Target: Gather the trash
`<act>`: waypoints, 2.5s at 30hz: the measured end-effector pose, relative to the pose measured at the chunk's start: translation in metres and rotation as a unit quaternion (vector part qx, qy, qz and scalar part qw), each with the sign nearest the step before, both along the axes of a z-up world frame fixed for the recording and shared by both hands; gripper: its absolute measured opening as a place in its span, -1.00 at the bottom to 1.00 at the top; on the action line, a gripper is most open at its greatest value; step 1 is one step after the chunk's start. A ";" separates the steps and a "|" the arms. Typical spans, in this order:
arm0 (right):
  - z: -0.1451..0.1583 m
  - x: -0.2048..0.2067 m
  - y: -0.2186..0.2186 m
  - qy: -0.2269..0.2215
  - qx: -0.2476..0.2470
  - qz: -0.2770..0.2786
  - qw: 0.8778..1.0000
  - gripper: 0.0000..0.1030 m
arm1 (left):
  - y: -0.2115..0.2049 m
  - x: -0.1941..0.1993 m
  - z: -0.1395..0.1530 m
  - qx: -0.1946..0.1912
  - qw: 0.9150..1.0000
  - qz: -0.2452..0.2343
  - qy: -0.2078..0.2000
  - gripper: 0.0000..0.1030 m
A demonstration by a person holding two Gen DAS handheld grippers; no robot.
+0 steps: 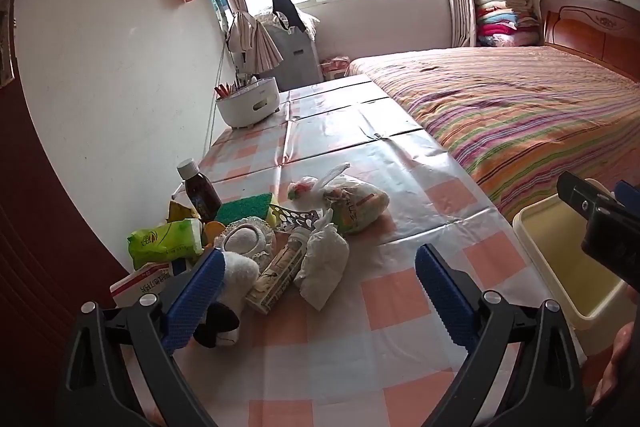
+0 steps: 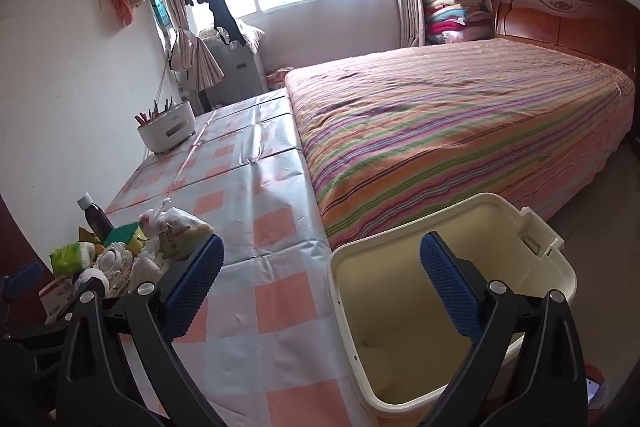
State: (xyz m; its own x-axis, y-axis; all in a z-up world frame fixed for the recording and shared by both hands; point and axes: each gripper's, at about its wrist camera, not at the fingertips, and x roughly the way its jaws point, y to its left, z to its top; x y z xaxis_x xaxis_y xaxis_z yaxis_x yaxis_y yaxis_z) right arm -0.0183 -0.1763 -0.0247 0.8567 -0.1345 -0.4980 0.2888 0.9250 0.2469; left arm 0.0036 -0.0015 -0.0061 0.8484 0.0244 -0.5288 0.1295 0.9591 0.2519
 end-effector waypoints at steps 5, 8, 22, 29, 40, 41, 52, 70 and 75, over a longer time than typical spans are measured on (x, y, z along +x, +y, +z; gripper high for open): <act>0.000 -0.001 0.001 0.000 -0.001 -0.002 1.000 0.88 | -0.001 -0.001 -0.001 0.001 1.000 -0.002 0.002 0.82; 0.000 -0.002 0.000 -0.003 0.000 -0.002 1.000 0.88 | -0.003 -0.002 -0.002 0.004 1.000 -0.003 0.002 0.82; 0.004 -0.004 0.000 -0.004 -0.002 -0.001 1.000 0.88 | -0.003 -0.001 -0.003 0.004 1.000 -0.001 0.006 0.82; 0.003 0.000 0.008 -0.002 -0.011 0.006 1.000 0.88 | 0.012 -0.001 0.002 -0.005 1.000 0.016 -0.001 0.82; 0.003 0.002 0.023 0.000 -0.043 0.004 0.999 0.88 | 0.041 -0.002 0.006 -0.022 0.999 0.039 -0.006 0.82; 0.003 0.002 0.024 0.001 -0.048 0.000 0.999 0.88 | 0.041 -0.002 0.006 -0.021 0.999 0.040 -0.006 0.82; 0.005 0.002 0.028 0.003 -0.073 -0.010 0.997 0.88 | 0.039 0.001 0.003 -0.016 0.999 0.039 -0.001 0.82; 0.003 0.008 0.029 0.005 -0.038 0.030 0.999 0.88 | 0.053 0.000 0.007 -0.024 0.999 0.047 -0.004 0.82; 0.006 0.021 0.033 -0.001 0.004 0.088 0.996 0.88 | 0.080 -0.003 0.007 -0.041 0.997 0.062 -0.003 0.82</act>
